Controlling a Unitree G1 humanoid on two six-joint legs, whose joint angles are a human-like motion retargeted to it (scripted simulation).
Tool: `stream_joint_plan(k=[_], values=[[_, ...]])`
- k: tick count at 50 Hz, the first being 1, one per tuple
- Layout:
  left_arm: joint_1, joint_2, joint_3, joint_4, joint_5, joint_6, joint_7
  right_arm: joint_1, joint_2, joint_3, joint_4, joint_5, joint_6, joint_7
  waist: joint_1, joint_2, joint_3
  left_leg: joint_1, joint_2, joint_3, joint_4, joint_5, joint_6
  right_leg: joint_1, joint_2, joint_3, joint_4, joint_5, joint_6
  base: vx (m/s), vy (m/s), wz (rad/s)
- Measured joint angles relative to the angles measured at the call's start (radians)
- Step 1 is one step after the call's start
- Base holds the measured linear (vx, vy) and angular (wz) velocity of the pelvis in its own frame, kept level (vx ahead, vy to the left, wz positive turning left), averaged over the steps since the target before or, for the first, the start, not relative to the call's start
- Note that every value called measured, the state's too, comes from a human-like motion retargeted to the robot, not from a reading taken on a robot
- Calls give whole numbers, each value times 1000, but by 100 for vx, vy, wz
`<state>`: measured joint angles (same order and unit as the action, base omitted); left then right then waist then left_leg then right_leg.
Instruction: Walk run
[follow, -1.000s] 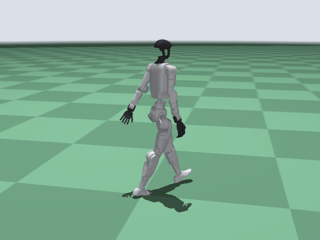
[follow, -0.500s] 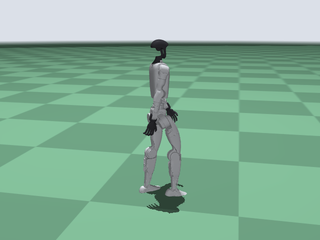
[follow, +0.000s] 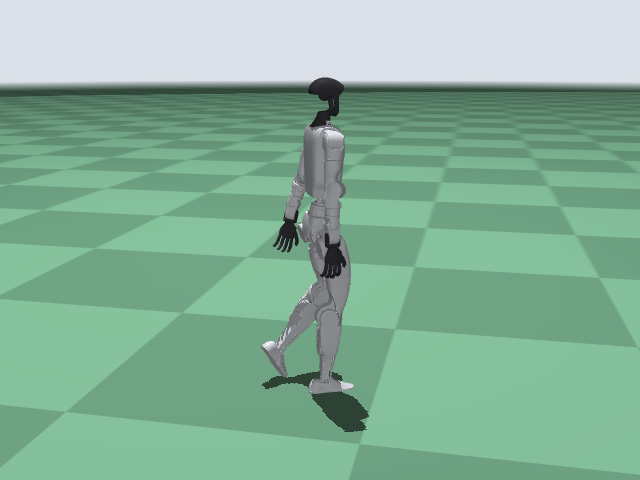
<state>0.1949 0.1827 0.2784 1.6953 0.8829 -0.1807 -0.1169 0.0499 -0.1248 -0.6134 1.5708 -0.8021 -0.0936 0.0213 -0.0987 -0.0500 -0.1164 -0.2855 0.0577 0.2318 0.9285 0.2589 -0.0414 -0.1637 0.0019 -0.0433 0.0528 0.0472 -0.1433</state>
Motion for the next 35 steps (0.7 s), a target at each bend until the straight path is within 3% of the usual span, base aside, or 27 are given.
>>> stream_joint_plan(k=[4, 8, 10, 12, 15, 17, 18, 20, 22, 25, 27, 29, 32, 35], values=[[120, -2, 58, 5, -9, 37, -18, -57, -14, 33, -91, 20, -56, -15, 86, -24, 17, -150, -8, 29, -180, -155, 68, 75, 38, 40, -22, -28, -18, 76, -19, -96], [193, -6, 116, 5, -9, 70, -29, -97, -28, 34, -146, 47, -98, -10, 147, -19, 33, -210, -14, 73, -557, -189, 148, 155, 93, 63, -29, -78, -35, 80, -12, -38], [209, -11, 135, 5, -13, 79, -29, -104, -36, 28, -157, 61, -108, -2, 162, -21, 32, -221, -27, 154, -736, -245, 162, 192, 109, 52, -31, -102, -39, 79, -7, 9], [208, -16, 146, 5, -22, 81, -32, -105, -40, 19, -154, 71, -110, 7, 170, -32, 25, -234, -94, 128, -878, -313, 149, 226, 108, 14, -35, -118, -36, 99, -5, 36], [189, -23, 155, 5, -38, 78, -44, -87, -33, 19, -133, 74, -103, 15, 198, -57, 20, -219, -112, 168, -923, -355, 158, 269, 115, 20, -8, -105, -21, 91, -6, -7], [163, -30, 160, 5, -47, 66, -46, -65, -25, 21, -104, 62, -95, 17, 241, -87, 8, -204, -89, 240, -849, -371, 227, 284, 99, 30, 25, -50, 21, 106, 0, -77], [153, -34, 165, 5, -49, 54, -43, -48, -21, 27, -86, 53, -91, 18, 268, -99, -2, -193, -74, 287, -838, -344, 233, 295, 90, 23, 43, -3, 51, 110, 2, -93], [132, -37, 171, 5, -59, 18, -34, -11, -10, 36, -45, 21, -78, 16, 310, -112, -26, -170, -93, 239, -841, -259, 253, 312, 72, -4, 92, 144, 133, 113, 4, -68], [102, -32, 157, -1, -101, -2, -23, 26, 4, 56, -5, -17, -55, 8, 281, -121, -54, -171, -118, 118, -793, -283, 284, 297, 68, -1, 187, 333, 243, 116, 9, 36], [-4, -3, 124, 2, -159, 12, 26, 58, 19, 91, 57, -46, -25, -7, 195, -83, -47, -107, -107, 73, -745, -340, 282, 174, 168, 58, 523, 476, 359, 100, 0, 135], [-87, 17, 89, -18, -183, 30, 59, 72, 25, 103, 88, -52, -12, -6, 184, -57, -45, -36, -109, 49, -768, -372, 274, 98, 212, 83, 672, 466, 381, 87, -7, 86], [-165, 29, 54, -61, -202, 27, 66, 91, 40, 101, 95, -75, 0, 1, 196, -8, -51, 7, -60, 20, -787, -388, 251, 29, 246, 85, 688, 393, 326, 82, 0, 18], [-262, 34, -1, -158, -221, -12, 36, 126, 57, 81, 86, -102, 4, -12, 139, 41, -42, 78, -59, -23, -810, -408, 238, -82, 217, 74, 698, 239, 271, 73, 7, 139], [-343, 36, -40, -269, -225, -68, -15, 158, 64, 61, 78, -92, -11, -33, 50, 81, -36, 135, -80, -91, -824, -432, 236, -173, 127, 60, 579, 99, 237, 92, 4, 179]])
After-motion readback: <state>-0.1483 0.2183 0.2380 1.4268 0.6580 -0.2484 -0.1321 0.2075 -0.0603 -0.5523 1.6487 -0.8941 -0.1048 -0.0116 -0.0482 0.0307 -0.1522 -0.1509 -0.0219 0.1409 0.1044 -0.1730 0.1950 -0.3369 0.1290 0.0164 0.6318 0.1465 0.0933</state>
